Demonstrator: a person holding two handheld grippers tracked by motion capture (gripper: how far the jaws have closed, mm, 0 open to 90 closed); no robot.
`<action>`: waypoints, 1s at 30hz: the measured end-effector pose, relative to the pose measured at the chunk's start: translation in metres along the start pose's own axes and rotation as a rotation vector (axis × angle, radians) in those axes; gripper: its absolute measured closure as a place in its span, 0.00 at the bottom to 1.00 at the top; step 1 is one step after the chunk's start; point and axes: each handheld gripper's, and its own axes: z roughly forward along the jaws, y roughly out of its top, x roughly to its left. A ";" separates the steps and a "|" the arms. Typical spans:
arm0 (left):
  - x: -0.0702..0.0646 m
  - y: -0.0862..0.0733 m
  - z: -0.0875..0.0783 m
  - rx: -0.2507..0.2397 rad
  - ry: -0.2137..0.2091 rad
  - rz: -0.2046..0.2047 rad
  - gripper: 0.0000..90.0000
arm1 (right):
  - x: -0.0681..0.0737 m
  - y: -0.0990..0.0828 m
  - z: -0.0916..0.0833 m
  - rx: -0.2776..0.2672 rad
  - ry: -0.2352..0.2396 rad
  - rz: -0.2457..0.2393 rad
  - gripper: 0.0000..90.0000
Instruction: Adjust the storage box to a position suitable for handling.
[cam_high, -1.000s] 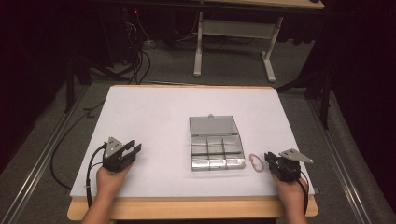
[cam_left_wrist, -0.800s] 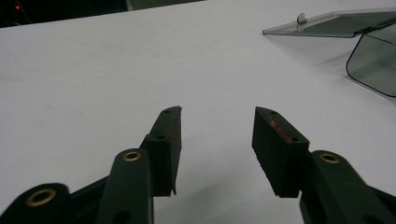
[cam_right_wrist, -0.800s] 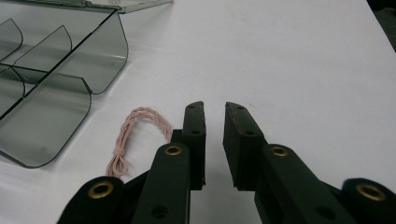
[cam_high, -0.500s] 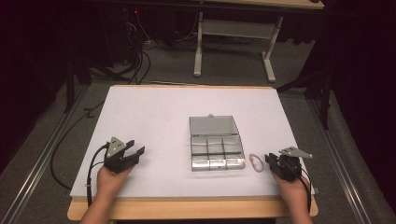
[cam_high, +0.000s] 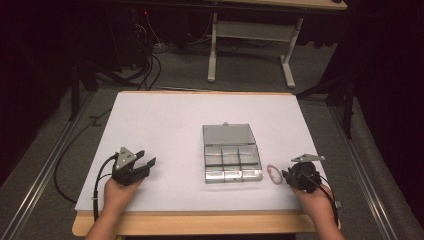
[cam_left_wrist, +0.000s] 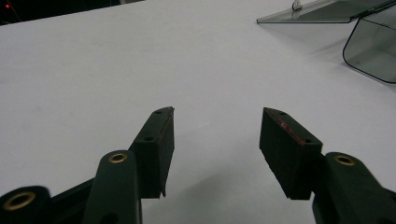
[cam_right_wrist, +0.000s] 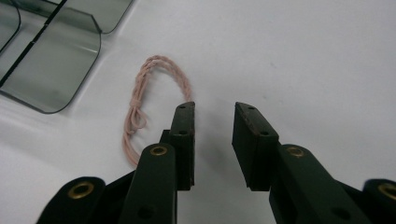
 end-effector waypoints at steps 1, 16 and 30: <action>0.000 0.000 0.000 0.000 -0.001 0.000 0.51 | 0.001 0.001 0.001 0.011 0.007 0.000 0.77; 0.000 0.000 -0.001 -0.010 -0.004 0.006 0.50 | 0.006 0.013 0.003 0.146 0.049 -0.038 0.68; -0.001 0.000 -0.001 -0.010 -0.002 0.010 0.50 | 0.004 0.022 0.001 0.254 0.091 -0.047 0.63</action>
